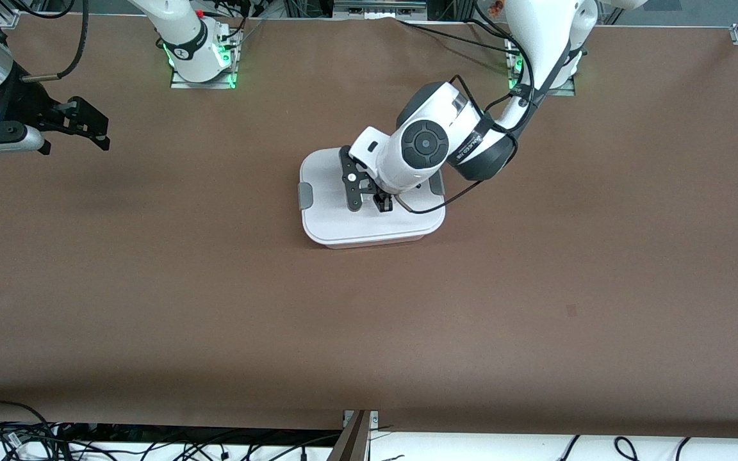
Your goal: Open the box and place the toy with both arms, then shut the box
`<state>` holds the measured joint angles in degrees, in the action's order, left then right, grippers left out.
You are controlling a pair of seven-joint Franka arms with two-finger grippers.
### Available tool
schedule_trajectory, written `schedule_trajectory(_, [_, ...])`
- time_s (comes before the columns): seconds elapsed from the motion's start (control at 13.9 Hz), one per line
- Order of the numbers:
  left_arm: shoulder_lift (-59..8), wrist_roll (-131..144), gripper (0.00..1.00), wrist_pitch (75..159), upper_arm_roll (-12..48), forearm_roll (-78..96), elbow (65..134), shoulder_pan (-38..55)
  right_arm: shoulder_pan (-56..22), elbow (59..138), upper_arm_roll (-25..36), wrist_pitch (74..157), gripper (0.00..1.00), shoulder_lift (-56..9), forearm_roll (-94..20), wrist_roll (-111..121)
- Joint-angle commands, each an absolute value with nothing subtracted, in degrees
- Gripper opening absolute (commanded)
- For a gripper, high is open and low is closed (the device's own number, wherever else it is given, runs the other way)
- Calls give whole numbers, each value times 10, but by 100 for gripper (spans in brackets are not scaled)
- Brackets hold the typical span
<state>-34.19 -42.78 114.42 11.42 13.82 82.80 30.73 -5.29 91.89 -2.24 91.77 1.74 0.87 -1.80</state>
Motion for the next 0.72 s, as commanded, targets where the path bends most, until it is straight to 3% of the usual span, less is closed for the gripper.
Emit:
schedule_trajectory(0.0, [-305,-425,100,1138,107,137,829,299,-47,911,-28,911,100,11,15,-13])
schedule_trajectory(0.36, [-187,-339,100,1001,98,122,822,249,-47,911,-28,909,100,11,11,-14])
schedule_trajectory(0.65, [-149,-309,100,888,95,69,816,130,-47,911,-28,909,100,11,11,-13])
